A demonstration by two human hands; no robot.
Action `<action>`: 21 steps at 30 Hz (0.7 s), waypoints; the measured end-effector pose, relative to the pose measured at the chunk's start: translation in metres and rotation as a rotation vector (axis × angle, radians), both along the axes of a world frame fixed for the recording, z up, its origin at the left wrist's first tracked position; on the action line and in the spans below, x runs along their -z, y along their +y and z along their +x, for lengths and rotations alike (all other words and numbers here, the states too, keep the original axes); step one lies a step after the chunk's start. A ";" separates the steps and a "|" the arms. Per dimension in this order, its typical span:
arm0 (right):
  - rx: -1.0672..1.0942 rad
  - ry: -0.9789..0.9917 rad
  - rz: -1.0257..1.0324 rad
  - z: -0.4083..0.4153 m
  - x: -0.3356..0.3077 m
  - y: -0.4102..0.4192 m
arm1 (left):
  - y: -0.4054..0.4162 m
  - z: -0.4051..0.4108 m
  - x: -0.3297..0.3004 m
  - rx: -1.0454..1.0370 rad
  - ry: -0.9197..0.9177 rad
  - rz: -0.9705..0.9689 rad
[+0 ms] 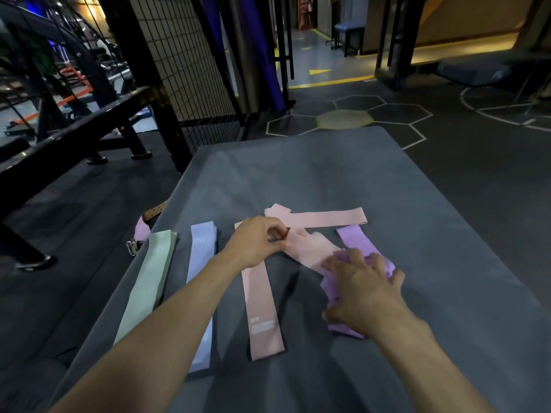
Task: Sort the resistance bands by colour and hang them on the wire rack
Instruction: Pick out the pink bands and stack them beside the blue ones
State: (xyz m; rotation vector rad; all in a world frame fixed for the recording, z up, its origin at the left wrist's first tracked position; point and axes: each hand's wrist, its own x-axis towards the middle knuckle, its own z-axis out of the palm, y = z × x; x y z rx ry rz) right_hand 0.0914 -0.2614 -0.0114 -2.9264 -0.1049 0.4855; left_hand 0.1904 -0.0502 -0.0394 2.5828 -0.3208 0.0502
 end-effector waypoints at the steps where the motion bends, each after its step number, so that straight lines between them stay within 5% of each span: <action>1: -0.005 0.024 0.000 0.000 0.001 -0.001 | -0.003 -0.002 -0.001 -0.017 -0.023 -0.003; 10: 0.267 -0.334 0.175 -0.003 -0.017 -0.035 | -0.014 -0.032 -0.067 -0.195 -0.413 -0.243; 15: 0.273 -0.139 0.036 -0.007 -0.018 -0.041 | -0.028 -0.060 -0.098 -0.118 -0.575 -0.254; 18: 0.275 -0.234 0.015 -0.007 -0.015 -0.036 | -0.031 -0.068 -0.108 -0.092 -0.604 -0.252; 21: 0.193 -0.509 0.353 0.002 -0.012 -0.031 | -0.033 -0.079 -0.126 0.022 -0.575 -0.361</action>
